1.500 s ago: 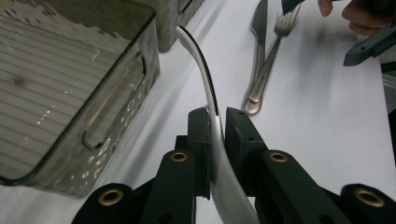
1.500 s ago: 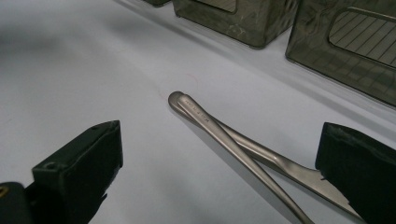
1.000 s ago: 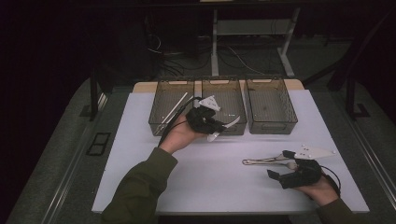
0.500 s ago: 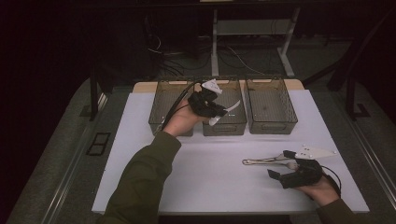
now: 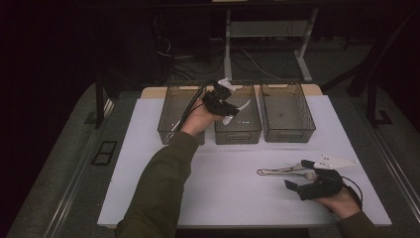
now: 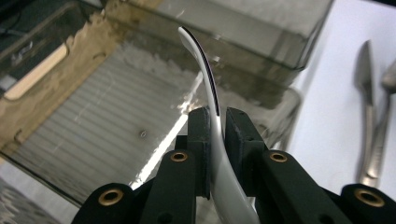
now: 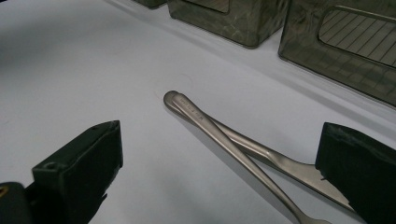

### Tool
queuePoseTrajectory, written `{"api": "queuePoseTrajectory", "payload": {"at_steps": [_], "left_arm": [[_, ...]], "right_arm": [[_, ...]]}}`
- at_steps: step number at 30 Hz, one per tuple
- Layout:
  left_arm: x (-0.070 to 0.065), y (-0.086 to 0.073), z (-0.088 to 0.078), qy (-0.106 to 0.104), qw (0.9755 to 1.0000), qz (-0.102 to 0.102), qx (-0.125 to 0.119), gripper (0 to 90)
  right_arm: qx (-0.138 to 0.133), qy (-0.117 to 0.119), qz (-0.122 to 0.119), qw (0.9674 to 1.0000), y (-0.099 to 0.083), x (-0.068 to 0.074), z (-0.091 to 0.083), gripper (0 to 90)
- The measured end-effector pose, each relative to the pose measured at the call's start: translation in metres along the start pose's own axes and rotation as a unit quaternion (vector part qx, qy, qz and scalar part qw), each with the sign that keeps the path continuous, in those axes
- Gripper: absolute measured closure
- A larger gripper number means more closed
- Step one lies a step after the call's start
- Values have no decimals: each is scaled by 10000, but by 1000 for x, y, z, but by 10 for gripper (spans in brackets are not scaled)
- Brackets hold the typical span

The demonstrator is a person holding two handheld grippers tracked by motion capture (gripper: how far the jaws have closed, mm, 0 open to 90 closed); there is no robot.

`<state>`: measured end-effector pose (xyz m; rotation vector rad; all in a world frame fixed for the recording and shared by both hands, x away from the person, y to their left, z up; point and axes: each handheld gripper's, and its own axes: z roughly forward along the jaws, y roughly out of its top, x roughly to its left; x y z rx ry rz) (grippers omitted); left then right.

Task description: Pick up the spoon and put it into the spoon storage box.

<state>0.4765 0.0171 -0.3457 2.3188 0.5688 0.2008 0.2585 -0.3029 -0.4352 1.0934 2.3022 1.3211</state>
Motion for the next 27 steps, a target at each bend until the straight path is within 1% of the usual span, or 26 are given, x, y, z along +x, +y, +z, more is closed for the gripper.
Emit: {"api": "queuePoseTrajectory", "payload": {"at_steps": [1, 2, 3, 4, 5, 6, 7, 8, 9, 10, 11, 12, 13, 15, 19, 22, 24, 27], "left_arm": [[2, -1, 4, 10, 10000, -46, 7, 797], [3, -2, 7, 30, 9999, -32, 113, 797], [2, -3, 11, 40, 9998, -146, 111, 797], [3, -4, 14, 37, 9998, -134, 172, 797], [5, -4, 16, 33, 9995, -61, 302, 797], [3, -5, 21, 61, 9995, -178, 270, 797], [6, -5, 24, 83, 9990, -10, 437, 796], [4, -6, 27, 90, 9986, -116, 512, 797], [5, -6, 29, 107, 9979, -69, 630, 796], [4, -7, 33, 102, 9978, -150, 639, 796], [4, -7, 35, 94, 9975, -107, 692, 796], [3, -8, 38, 86, 9974, -142, 703, 796], [3, -8, 40, 60, 9970, -113, 764, 796], [1, -9, 43, 52, 9966, -125, 807, 796], [0, -9, 49, 60, 9961, -78, 878, 795], [1, -11, 53, 43, 9948, -44, 1018, 795], [1, -12, 55, 57, 9945, -64, 1042, 795], [-1, -11, 56, 55, 9940, 0, 1092, 793]], "right_arm": [[-5, 1, -3, 10000, 0, 0, 0, 7], [-8, -8, -1, 10000, 0, 0, 0, 7], [-4, -12, -14, 10000, 0, 0, -1, 7], [-11, -6, -17, 10000, 0, 0, -1, 7], [-20, -7, -27, 10000, 0, 0, -1, 7], [-7, -6, -23, 10000, 0, 0, -1, 7], [-11, -5, -25, 10000, 0, 0, -1, 7], [-16, -2, -34, 10000, 0, 0, -1, 7], [-13, -7, -24, 10000, 0, 0, -1, 7], [-9, -1, -16, 10000, 0, 0, -1, 7], [-5, -6, -6, 10000, 0, 0, -1, 7], [-9, -8, -9, 10000, 0, 0, -1, 7], [-14, -15, -10, 10000, 0, 0, -2, 7], [-14, -19, 2, 10000, 0, 0, -2, 7], [-20, -13, 6, 10000, -1, -1, -3, 7], [0, -3, 23, 10000, -1, 0, -3, 7], [-22, -15, -18, 10000, 0, 0, -3, 7], [-33, -19, -7, 10000, 0, -1, -3, 7]]}}
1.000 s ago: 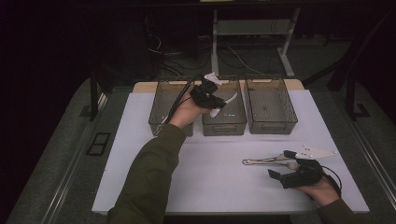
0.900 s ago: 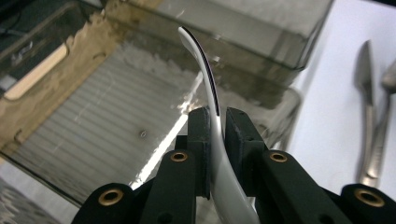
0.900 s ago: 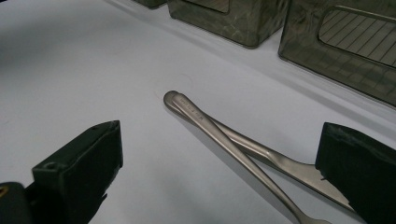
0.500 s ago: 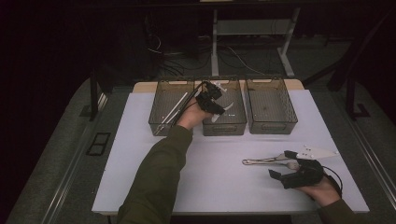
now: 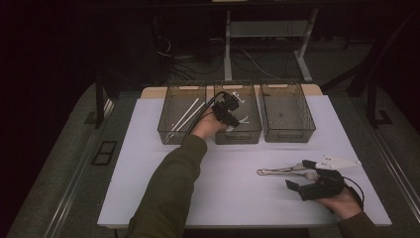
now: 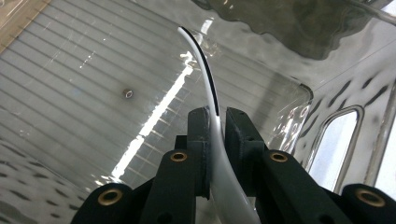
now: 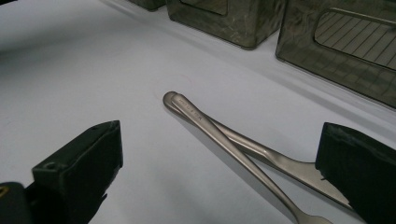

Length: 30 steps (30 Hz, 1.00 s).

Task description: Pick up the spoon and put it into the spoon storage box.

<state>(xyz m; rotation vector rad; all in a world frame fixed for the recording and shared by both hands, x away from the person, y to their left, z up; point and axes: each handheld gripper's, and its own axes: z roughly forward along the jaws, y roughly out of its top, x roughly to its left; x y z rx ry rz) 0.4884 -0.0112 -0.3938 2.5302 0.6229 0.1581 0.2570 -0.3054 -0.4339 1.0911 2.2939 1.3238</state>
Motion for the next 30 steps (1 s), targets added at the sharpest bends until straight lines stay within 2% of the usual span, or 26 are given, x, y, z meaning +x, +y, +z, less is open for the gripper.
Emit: {"api": "queuePoseTrajectory", "payload": {"at_steps": [3, 10, 15, 25, 30], "left_arm": [[-1, 0, 2, 27, 9999, 106, 75, 792], [-4, 1, 7, 16, 9996, 195, 212, 789], [-4, 1, 7, 14, 9996, 160, 224, 778], [-4, 1, 4, 28, 9999, 124, 113, 732], [-1, 2, -4, 42, 9999, 39, -131, 696]], "right_arm": [[-1, 0, 5, 10000, 0, 0, 0, 7], [4, -7, 28, 10000, 0, 0, -1, 7], [0, -12, 37, 10000, 0, 0, -1, 7], [5, -1, 39, 10000, 0, 0, -1, 7], [15, 8, 59, 10000, 0, 0, -1, 7]]}}
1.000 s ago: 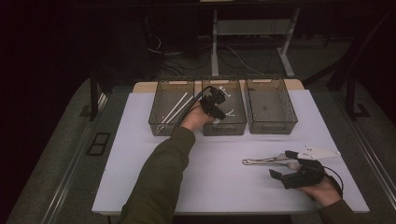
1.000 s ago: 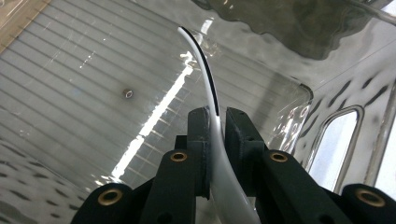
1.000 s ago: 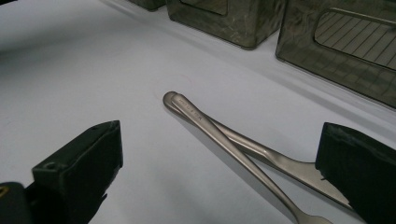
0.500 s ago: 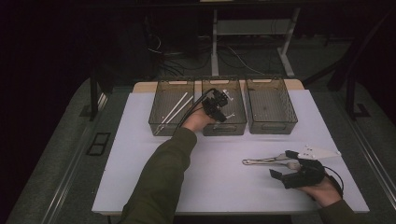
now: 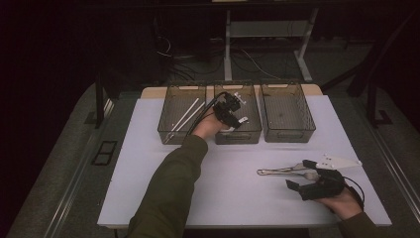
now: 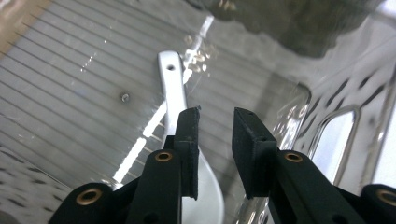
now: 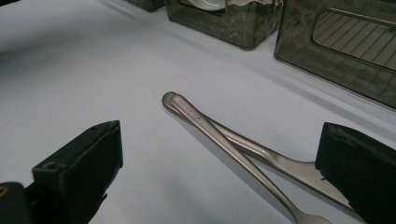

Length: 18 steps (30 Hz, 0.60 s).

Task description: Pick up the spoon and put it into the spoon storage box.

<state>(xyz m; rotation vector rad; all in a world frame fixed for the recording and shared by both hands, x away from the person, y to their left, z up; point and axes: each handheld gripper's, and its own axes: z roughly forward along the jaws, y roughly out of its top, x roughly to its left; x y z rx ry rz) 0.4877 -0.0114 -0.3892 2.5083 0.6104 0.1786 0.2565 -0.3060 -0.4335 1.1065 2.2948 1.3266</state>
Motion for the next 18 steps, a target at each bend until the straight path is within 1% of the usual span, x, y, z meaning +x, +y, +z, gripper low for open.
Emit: {"api": "queuePoseTrajectory", "payload": {"at_steps": [2, 3, 6, 7, 9, 10, 11, 13, 14, 15, 16, 17, 18], "left_arm": [[0, 1, -4, -51, 9999, -35, -119, 684], [0, 1, -6, -47, 9998, -42, -175, 669], [-1, 1, -13, -124, 9995, -56, -302, 629], [-2, 1, -16, -119, 9994, -30, -335, 615], [-3, 2, -22, -163, 9987, -32, -477, 590], [-3, 2, -25, -169, 9983, 7, -549, 572], [-6, 2, -29, -192, 9976, -100, -651, 558], [-9, 0, -34, -246, 9956, -168, -885, 536], [-11, 0, -37, -276, 9940, -271, -1027, 519], [-10, -2, -41, -296, 9946, -175, -974, 504], [-11, -3, -43, -276, 9941, -157, -1039, 492], [-12, -4, -45, -248, 9937, -147, -1078, 479], [-15, -5, -46, -219, 9928, -226, -1153, 462]], "right_arm": [[-4, 6, -2, 10000, 0, 0, 0, 7], [-15, -1, -15, 10000, 0, 0, 0, 7], [6, 10, -33, 10000, 0, -1, 0, 7], [10, 7, -26, 10000, 1, -1, 1, 7], [0, 12, -18, 10000, 1, -1, 1, 7], [-29, 9, -66, 10000, 1, -1, 2, 7], [-18, 16, -71, 10000, 1, -1, 2, 7], [0, 14, -64, 10000, 1, -1, 2, 7], [-4, 19, -59, 10000, 1, -1, 2, 7], [-7, 15, -57, 10000, 1, -1, 2, 7], [-31, 6, -86, 10000, 1, -1, 2, 7], [-25, 16, -62, 10000, 1, -1, 2, 7], [-13, 5, -57, 10000, 1, -1, 2, 7]]}}
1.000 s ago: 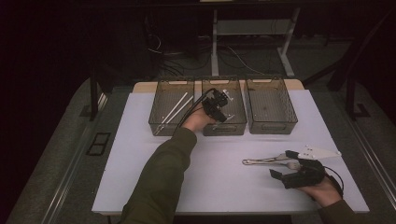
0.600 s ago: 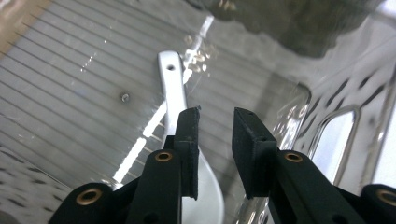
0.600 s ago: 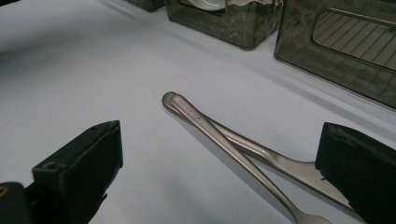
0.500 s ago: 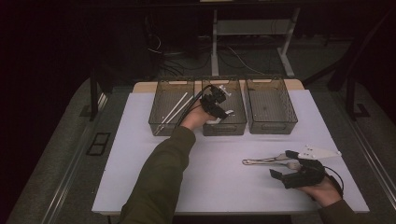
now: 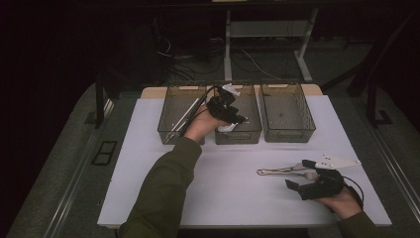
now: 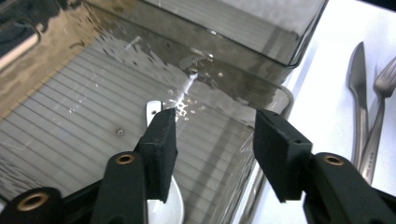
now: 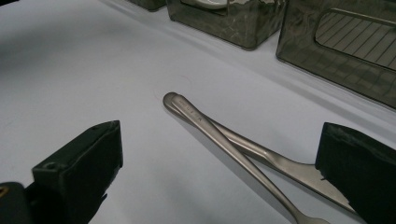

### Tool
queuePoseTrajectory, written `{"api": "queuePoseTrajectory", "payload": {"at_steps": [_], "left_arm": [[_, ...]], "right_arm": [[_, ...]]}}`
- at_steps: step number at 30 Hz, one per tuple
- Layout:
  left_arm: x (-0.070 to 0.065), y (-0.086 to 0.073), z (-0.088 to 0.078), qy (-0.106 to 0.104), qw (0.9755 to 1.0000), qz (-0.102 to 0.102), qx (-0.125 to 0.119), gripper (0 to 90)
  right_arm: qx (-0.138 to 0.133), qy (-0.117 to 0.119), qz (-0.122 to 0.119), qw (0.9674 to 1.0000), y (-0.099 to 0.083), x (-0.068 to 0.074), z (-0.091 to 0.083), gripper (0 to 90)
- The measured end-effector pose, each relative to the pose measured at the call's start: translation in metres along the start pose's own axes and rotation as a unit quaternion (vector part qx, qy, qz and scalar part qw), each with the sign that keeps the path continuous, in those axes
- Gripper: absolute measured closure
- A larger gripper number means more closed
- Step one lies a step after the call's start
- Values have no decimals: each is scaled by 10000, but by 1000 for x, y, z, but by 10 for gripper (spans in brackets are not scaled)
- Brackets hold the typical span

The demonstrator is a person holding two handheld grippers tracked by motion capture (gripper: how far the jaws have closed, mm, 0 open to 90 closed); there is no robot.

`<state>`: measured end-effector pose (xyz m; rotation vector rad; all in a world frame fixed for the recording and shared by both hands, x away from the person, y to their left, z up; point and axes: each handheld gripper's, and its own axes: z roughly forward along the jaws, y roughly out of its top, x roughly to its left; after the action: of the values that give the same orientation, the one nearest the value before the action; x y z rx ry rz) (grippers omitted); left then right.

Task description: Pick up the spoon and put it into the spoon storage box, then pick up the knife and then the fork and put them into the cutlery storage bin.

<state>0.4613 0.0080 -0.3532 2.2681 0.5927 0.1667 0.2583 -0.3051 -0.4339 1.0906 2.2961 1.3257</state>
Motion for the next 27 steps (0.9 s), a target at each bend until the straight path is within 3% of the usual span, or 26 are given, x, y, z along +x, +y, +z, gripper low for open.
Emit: {"api": "queuePoseTrajectory", "payload": {"at_steps": [15, 27], "left_arm": [[-18, -14, -31, -50, 9989, -15, -471, 332], [-38, -50, -57, -32, 9954, -97, -950, 194]], "right_arm": [[13, 7, 14, 10000, 0, 1, 0, 7], [1, -13, 53, 10000, -1, 0, 0, 7]]}}
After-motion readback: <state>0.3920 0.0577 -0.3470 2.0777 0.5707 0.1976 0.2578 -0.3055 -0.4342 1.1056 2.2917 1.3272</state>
